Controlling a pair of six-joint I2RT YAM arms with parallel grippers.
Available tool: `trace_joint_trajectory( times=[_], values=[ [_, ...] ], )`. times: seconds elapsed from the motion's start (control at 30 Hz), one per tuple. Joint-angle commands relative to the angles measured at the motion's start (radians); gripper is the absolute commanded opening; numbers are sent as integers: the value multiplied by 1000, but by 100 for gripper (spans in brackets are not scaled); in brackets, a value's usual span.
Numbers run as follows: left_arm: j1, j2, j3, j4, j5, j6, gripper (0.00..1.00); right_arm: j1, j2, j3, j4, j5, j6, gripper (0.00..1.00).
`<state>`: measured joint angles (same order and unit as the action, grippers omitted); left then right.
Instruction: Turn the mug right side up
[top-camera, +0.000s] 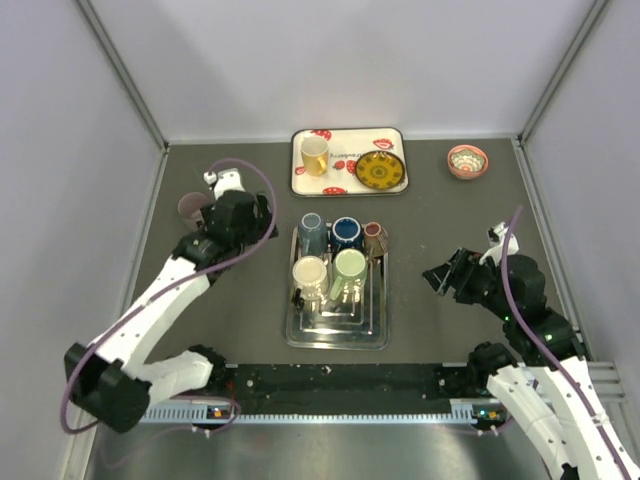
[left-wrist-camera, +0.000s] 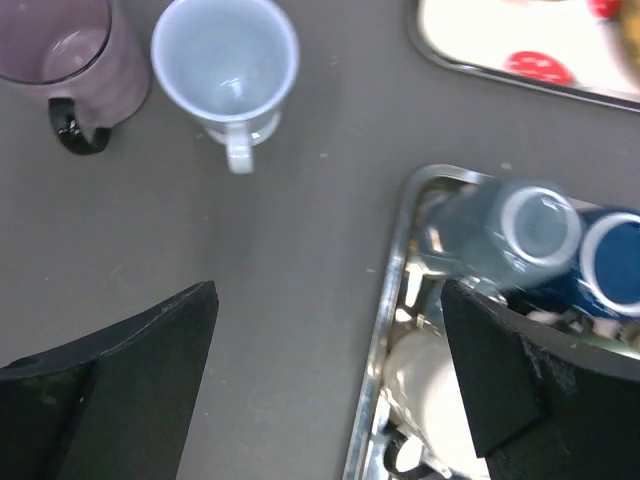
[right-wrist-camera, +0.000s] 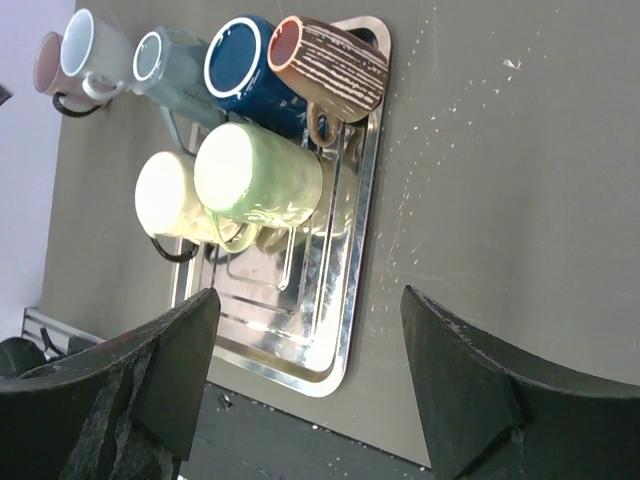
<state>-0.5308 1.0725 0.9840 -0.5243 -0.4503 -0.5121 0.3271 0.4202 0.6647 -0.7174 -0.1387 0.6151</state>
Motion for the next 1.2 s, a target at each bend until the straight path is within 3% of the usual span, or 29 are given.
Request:
trace_joint_trajectory(
  times=[0.0, 0.43, 0.7, 1.17],
  values=[
    [140, 136, 59, -3, 105, 0, 99, 9, 9, -17, 62, -33, -38, 73],
    [298, 417, 113, 109, 162, -25, 91, 9, 17, -42, 72, -78, -48, 73],
    [371, 509, 137, 193, 236, 32, 73, 10, 25, -48, 76, -79, -49, 73],
    [380, 575, 179, 231, 208, 84, 62, 9, 31, -53, 76, -76, -49, 73]
  ],
)
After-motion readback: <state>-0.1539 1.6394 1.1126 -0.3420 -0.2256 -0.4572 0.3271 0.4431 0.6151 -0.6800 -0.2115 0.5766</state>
